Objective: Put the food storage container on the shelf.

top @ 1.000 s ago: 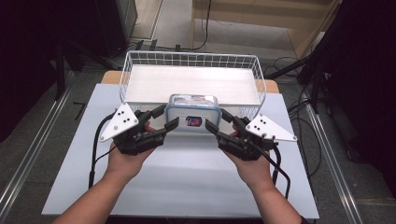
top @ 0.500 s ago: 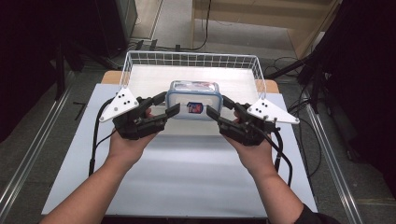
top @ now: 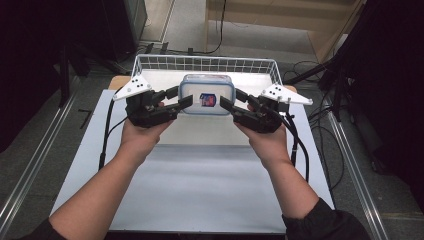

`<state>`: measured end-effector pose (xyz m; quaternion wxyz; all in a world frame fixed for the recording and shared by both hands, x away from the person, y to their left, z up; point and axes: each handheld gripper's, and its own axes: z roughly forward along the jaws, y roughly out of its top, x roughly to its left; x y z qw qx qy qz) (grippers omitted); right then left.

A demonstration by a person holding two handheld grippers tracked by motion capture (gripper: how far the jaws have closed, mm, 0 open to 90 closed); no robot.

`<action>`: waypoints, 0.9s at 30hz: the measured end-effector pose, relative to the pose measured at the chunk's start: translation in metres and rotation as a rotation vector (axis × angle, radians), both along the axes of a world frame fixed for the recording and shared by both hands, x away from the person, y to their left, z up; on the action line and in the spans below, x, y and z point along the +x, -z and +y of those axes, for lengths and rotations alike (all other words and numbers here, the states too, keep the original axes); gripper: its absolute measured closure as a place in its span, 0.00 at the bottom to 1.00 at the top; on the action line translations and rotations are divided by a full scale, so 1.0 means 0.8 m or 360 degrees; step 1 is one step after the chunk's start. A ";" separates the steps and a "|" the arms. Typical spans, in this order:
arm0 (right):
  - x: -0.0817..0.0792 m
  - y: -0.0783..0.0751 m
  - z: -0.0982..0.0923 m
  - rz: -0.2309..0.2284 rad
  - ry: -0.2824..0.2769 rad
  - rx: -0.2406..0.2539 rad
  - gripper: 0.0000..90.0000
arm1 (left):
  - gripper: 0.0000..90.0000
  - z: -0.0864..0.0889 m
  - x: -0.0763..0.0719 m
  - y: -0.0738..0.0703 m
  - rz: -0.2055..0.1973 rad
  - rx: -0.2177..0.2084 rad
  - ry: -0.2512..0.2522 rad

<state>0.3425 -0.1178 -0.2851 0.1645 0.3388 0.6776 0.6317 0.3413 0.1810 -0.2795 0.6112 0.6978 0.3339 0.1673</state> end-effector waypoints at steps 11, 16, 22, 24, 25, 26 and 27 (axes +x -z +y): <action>0.033 -0.005 0.003 0.0049 0.0000 0.0013 0.55 | 0.55 0.004 0.031 -0.002 0.0044 -0.0032 -0.0011; 0.048 -0.004 0.001 0.0180 -0.0031 0.0055 0.57 | 0.56 0.013 0.048 0.003 0.0205 -0.0134 0.0020; 0.063 -0.005 0.001 0.0335 -0.0056 0.0077 0.57 | 0.58 0.021 0.061 0.006 0.0359 -0.0259 0.0043; 0.068 -0.004 0.001 0.0392 -0.0064 0.0088 0.57 | 0.59 0.021 0.065 0.007 0.0409 -0.0270 0.0041; 0.069 -0.004 0.001 0.0414 -0.0064 0.0088 0.57 | 0.59 0.021 0.066 0.007 0.0428 -0.0263 0.0045; 0.071 -0.004 0.000 0.0428 -0.0067 0.0085 0.57 | 0.59 0.021 0.068 0.007 0.0443 -0.0263 0.0046; 0.073 -0.004 -0.001 0.0446 -0.0071 0.0086 0.57 | 0.59 0.021 0.069 0.006 0.0463 -0.0267 0.0045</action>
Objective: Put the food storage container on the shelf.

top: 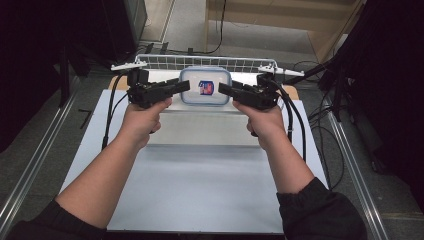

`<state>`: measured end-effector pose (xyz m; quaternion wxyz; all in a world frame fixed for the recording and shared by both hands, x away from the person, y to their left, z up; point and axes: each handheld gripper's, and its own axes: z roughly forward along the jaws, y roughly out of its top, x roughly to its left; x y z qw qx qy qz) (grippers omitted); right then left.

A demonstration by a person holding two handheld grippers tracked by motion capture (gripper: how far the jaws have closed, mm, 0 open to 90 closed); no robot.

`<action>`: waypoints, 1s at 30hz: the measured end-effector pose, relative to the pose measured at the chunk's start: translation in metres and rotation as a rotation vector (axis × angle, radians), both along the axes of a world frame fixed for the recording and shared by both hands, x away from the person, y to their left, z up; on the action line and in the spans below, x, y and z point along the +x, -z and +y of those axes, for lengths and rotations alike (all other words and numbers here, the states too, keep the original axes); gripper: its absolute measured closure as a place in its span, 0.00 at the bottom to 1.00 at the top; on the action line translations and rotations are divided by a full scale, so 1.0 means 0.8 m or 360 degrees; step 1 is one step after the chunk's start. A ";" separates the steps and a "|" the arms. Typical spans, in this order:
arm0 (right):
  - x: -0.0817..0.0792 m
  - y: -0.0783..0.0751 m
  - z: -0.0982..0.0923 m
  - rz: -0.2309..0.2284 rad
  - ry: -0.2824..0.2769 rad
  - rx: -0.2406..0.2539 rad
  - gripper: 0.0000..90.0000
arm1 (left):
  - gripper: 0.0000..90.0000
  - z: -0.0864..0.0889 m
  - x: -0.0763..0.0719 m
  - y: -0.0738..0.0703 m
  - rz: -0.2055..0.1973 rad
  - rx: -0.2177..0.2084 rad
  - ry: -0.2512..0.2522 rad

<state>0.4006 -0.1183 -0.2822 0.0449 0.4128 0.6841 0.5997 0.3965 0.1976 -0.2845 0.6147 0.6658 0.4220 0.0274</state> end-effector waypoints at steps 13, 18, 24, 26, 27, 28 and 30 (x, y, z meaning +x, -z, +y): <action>0.021 0.008 -0.013 0.0231 -0.0064 0.0133 0.60 | 0.61 0.001 0.014 -0.003 0.0188 -0.0056 0.0003; 0.027 0.009 -0.019 0.0301 -0.0084 0.0206 0.62 | 0.61 0.002 0.018 -0.002 0.0251 -0.0101 0.0008; 0.028 0.007 -0.024 0.0339 -0.0093 0.0222 0.62 | 0.61 -0.001 0.018 -0.002 0.0304 -0.0127 0.0019; 0.027 0.006 -0.025 0.0342 -0.0095 0.0218 0.62 | 0.61 -0.001 0.017 -0.003 0.0310 -0.0129 0.0024; 0.027 0.006 -0.025 0.0340 -0.0096 0.0215 0.62 | 0.61 -0.002 0.016 -0.004 0.0314 -0.0127 0.0024; 0.026 0.005 -0.026 0.0342 -0.0100 0.0213 0.62 | 0.61 -0.002 0.014 -0.005 0.0318 -0.0121 0.0026; 0.024 0.005 -0.027 0.0355 -0.0102 0.0213 0.62 | 0.61 -0.002 0.015 -0.005 0.0330 -0.0120 0.0025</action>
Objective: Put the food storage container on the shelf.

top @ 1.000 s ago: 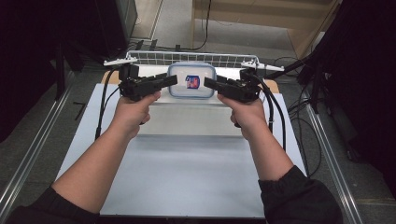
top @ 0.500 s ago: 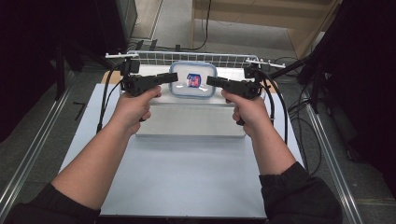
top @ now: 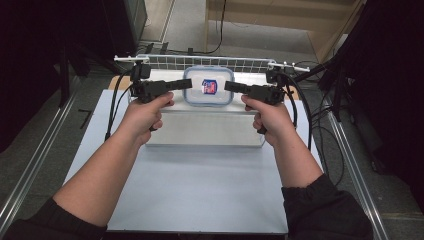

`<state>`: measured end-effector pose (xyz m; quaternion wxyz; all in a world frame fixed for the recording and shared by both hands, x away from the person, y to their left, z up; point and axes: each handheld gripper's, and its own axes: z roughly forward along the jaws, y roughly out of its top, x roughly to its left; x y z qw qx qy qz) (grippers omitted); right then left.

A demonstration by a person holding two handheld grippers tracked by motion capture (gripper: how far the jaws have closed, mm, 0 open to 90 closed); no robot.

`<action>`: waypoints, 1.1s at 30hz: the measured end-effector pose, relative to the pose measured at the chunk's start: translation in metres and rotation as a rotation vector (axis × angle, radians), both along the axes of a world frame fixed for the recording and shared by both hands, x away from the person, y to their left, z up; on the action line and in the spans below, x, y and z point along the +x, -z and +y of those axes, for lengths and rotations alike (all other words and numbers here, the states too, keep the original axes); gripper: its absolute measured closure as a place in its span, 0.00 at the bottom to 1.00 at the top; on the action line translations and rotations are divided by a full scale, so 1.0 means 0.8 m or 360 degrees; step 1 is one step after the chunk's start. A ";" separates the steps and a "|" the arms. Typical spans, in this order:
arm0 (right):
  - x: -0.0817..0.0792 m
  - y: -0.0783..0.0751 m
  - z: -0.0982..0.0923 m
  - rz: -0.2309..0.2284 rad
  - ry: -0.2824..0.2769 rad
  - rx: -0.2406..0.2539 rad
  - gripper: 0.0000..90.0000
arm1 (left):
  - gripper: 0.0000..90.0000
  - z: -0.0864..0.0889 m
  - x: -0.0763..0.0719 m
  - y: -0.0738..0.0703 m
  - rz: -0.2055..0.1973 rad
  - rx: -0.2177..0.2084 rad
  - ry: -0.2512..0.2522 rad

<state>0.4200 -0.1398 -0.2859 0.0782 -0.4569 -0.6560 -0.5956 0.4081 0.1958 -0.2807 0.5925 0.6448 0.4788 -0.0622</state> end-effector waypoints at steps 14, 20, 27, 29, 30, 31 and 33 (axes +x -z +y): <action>0.008 0.008 0.004 0.0033 0.0046 0.0001 0.59 | 0.57 -0.008 0.009 0.005 -0.0036 0.0022 -0.0091; 0.012 0.010 0.007 0.0028 0.0080 -0.0009 0.55 | 0.55 -0.012 0.012 0.006 -0.0029 0.0045 -0.0115; 0.015 0.011 0.007 0.0027 0.0094 -0.0002 0.55 | 0.55 -0.014 0.013 0.006 -0.0039 0.0060 -0.0122; 0.015 0.010 0.007 0.0026 0.0097 -0.0008 0.55 | 0.55 -0.014 0.014 0.006 -0.0036 0.0058 -0.0123; 0.015 0.010 0.007 0.0020 0.0101 -0.0012 0.55 | 0.55 -0.014 0.014 0.006 -0.0036 0.0058 -0.0123; 0.015 0.010 0.008 0.0020 0.0106 -0.0014 0.55 | 0.55 -0.015 0.015 0.006 -0.0037 0.0055 -0.0128; 0.016 0.010 0.009 0.0011 0.0113 -0.0021 0.54 | 0.54 -0.015 0.015 0.007 -0.0036 0.0049 -0.0133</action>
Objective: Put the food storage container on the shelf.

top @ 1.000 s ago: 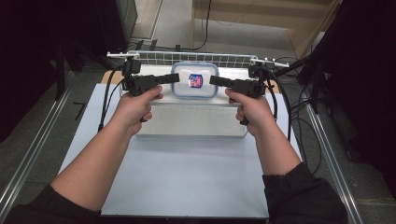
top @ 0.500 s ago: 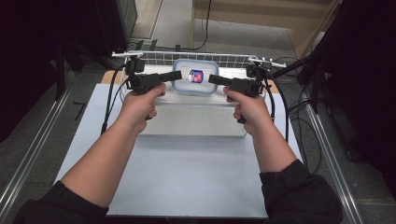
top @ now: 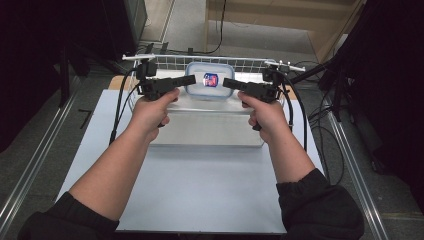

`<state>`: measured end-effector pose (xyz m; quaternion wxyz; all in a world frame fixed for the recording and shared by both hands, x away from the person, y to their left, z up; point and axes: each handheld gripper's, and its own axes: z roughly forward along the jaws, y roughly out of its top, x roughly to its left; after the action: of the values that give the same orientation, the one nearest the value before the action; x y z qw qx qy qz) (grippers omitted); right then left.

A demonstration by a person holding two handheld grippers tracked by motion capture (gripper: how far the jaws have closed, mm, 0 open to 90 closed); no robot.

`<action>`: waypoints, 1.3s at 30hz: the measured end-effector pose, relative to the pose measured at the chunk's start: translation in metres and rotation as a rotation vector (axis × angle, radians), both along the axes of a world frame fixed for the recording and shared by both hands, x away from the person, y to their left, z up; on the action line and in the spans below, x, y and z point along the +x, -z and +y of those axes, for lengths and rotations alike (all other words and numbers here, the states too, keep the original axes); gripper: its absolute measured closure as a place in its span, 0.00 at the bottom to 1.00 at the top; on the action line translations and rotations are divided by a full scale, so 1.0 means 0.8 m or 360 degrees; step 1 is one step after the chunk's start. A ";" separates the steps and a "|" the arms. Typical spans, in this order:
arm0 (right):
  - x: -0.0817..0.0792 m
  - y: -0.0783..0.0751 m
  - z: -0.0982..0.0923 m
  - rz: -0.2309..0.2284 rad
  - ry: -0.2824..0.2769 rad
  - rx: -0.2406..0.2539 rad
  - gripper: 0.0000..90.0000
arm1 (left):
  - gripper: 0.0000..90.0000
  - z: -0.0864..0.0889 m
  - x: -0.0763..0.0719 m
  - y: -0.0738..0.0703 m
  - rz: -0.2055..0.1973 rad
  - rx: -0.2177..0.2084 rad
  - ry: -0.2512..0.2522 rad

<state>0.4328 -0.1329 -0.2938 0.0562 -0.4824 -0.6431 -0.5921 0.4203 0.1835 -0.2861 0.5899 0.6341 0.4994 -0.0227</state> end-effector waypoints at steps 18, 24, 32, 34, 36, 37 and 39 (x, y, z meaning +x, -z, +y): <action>0.004 -0.001 0.006 -0.0008 0.0039 -0.0043 0.49 | 0.51 -0.004 0.005 0.001 0.0013 0.0017 -0.0044; 0.006 -0.001 0.005 -0.0011 0.0040 -0.0068 0.48 | 0.50 -0.003 0.006 0.002 0.0015 0.0033 -0.0060; 0.002 -0.004 0.006 -0.0037 0.0057 -0.0081 0.38 | 0.47 -0.001 0.002 -0.003 -0.0015 0.0045 -0.0080; 0.000 -0.006 0.004 -0.0063 0.0053 -0.0098 0.36 | 0.47 0.001 0.000 -0.005 -0.0025 0.0052 -0.0085; -0.003 -0.009 0.002 -0.0081 0.0047 -0.0111 0.33 | 0.47 0.002 -0.004 -0.007 -0.0039 0.0070 -0.0083; -0.005 -0.009 0.002 -0.0091 0.0047 -0.0125 0.32 | 0.47 0.002 -0.005 -0.008 -0.0045 0.0079 -0.0084; -0.008 -0.011 0.002 -0.0098 0.0045 -0.0147 0.30 | 0.46 0.001 -0.010 -0.009 -0.0068 0.0103 -0.0083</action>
<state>0.4263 -0.1309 -0.2853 0.0057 -0.4752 -0.6642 -0.5771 0.4126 0.1843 -0.2786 0.5800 0.6399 0.5035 0.0224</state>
